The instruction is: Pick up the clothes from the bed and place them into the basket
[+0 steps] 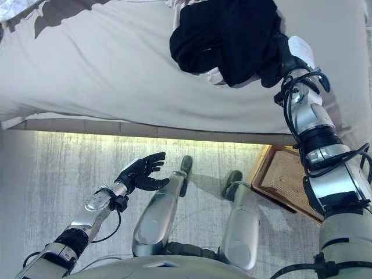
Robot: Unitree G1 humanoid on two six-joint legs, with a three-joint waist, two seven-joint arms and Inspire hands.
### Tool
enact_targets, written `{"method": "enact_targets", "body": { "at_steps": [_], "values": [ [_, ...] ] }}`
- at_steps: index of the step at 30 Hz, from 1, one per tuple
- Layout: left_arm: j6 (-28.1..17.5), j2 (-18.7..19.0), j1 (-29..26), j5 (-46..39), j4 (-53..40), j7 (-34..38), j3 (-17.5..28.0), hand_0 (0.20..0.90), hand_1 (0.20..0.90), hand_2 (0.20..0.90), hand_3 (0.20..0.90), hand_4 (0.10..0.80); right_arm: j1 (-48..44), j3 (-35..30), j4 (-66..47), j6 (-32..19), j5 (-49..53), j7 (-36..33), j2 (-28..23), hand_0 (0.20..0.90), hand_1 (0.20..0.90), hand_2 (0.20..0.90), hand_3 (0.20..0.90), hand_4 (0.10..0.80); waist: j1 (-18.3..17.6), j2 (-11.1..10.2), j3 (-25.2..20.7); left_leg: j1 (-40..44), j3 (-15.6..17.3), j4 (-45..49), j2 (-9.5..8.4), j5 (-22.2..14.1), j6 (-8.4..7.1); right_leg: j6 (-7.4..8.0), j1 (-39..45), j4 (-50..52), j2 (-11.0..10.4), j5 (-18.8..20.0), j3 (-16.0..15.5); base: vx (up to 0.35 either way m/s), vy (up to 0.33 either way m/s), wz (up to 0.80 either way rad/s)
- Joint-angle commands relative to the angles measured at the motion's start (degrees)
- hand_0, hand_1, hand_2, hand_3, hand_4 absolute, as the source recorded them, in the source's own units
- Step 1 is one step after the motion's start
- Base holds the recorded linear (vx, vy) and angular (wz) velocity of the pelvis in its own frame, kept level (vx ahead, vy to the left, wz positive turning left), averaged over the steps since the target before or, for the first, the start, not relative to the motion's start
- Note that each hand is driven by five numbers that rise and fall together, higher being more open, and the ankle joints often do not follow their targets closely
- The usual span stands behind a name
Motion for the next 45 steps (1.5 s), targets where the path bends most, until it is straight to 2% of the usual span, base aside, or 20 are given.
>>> {"method": "enact_targets", "body": {
  "at_steps": [1, 7, 14, 22, 29, 30, 31, 33, 34, 45],
  "values": [
    [-6.1, 3.3, 2.9, -4.0, -7.7, 0.0, -0.9, 0.9, 0.9, 0.9, 0.9, 0.8, -11.2, 3.8, 0.0, -0.1, -1.0, -5.8, -4.3, 0.9, 0.9, 0.9, 0.9, 0.8, 1.7, 1.2, -2.1, -1.9, 5.4, 8.8, -0.26, -8.8, 2.79, -1.82, -0.2, 6.9, 2.1, -4.0, -0.3, -0.016, -0.008, 0.21],
    [-6.6, 4.4, 4.5, -8.4, -12.4, -0.5, 0.5, 0.9, 0.9, 0.9, 0.9, 0.8, -14.7, 4.3, 1.8, 3.1, 0.2, -7.0, -4.7, 0.9, 0.9, 0.9, 0.9, 0.8, 3.4, 1.9, -1.5, -9.0, 5.2, 16.8, -1.57, -11.0, 3.97, -2.94, -6.4, 14.3, 1.6, -6.4, -0.6, 0.037, -0.038, 0.21],
    [-8.7, 5.5, 6.5, -10.8, -16.4, 1.0, 2.1, 0.9, 0.9, 0.9, 0.9, 0.8, -18.0, 5.8, 4.7, 4.2, 2.9, -7.9, -5.9, 0.9, 0.9, 0.9, 0.9, 0.8, 4.7, 2.9, -1.5, -16.5, 4.9, 21.9, -2.08, -11.4, 4.85, -3.41, -13.9, 19.7, 1.8, -7.5, -0.4, 0.041, -0.049, 0.08],
    [-8.8, 7.7, 8.1, -12.8, -21.3, 2.0, 3.5, 0.9, 0.9, 0.9, 0.9, 0.8, -21.9, 5.9, 8.1, 4.2, 10.5, -9.3, -7.2, 0.9, 0.9, 0.9, 0.9, 0.8, 6.0, 3.2, -1.5, -24.1, 4.5, 28.1, -2.53, -12.1, 5.15, -3.64, -20.4, 24.7, 1.8, -8.4, -0.6, 0.02, -0.061, 0.1],
    [-9.5, 9.0, 9.6, -13.1, -22.8, 1.5, 4.4, 0.9, 0.9, 0.9, 0.9, 0.8, -23.8, 7.6, 11.1, 3.9, 12.3, -6.2, -9.0, 0.9, 0.9, 0.9, 0.9, 0.8, 6.7, 2.5, -1.5, -27.3, 4.1, 30.3, -2.59, -12.3, 5.16, -3.65, -22.6, 26.2, 2.1, -8.2, -1.9, -0.007, -0.046, 0.14],
    [-9.5, 9.1, 9.8, -13.1, -23.0, 1.5, 4.6, 0.9, 0.9, 0.9, 0.9, 0.8, -23.7, 7.7, 11.2, 4.0, 12.9, -5.9, -9.2, 0.827, 0.827, 0.827, 0.815, 0.715, 6.7, 2.5, -1.5, -27.4, 4.1, 30.6, -2.57, -12.3, 5.07, -3.62, -22.7, 26.3, 2.0, -8.2, -2.0, 0.004, -0.033, 0.01],
    [-9.4, 9.3, 9.9, -13.0, -23.2, 1.4, 4.8, 0.9, 0.9, 0.9, 0.9, 0.8, -23.5, 7.8, 11.3, 4.0, 13.3, -5.5, -9.3, 0.622, 0.622, 0.622, 0.576, 0.476, 6.7, 2.4, -1.5, -27.5, 4.1, 30.8, -2.51, -12.3, 4.99, -3.56, -22.7, 26.4, 1.9, -8.2, -2.0, 0.007, -0.032, -0.01],
    [-9.4, 9.7, 10.0, -13.0, -23.4, 1.2, 4.8, 0.9, 0.9, 0.9, 0.9, 0.8, -23.1, 7.6, 11.1, 3.8, 14.6, -5.3, -9.7, 0.378, 0.378, 0.378, 0.291, 0.191, 6.7, 2.3, -1.5, -27.3, 4.0, 30.9, -2.37, -12.3, 4.81, -3.5, -22.3, 26.2, 1.7, -8.0, -2.1, 0.006, -0.016, -0.01],
    [-9.4, 9.7, 10.0, -12.9, -23.4, 1.2, 4.9, 0.9, 0.9, 0.9, 0.9, 0.8, -23.0, 7.6, 11.1, 3.7, 14.8, -5.3, -9.8, 0.3, 0.3, 0.3, 0.2, 0.1, 6.7, 2.3, -1.5, -27.2, 4.0, 30.9, -2.35, -12.3, 4.8, -3.5, -22.2, 26.1, 1.7, -8.0, -2.2, 0.0, 0.0, 0.0],
    [-10.4, 10.3, 11.5, -13.3, -22.9, -1.7, 5.9, 0.9, 0.9, 0.9, 0.9, 0.8, -20.6, 5.2, 13.3, 2.3, 15.0, -4.2, -11.1, 0.3, 0.3, 0.3, 0.2, 0.1, 6.6, 1.5, -1.5, -19.3, 4.2, 26.9, -1.67, -12.0, 3.68, -2.89, -13.9, 21.6, 1.3, -7.2, -2.2, 0.004, 0.007, 0.0]
  ]
}}
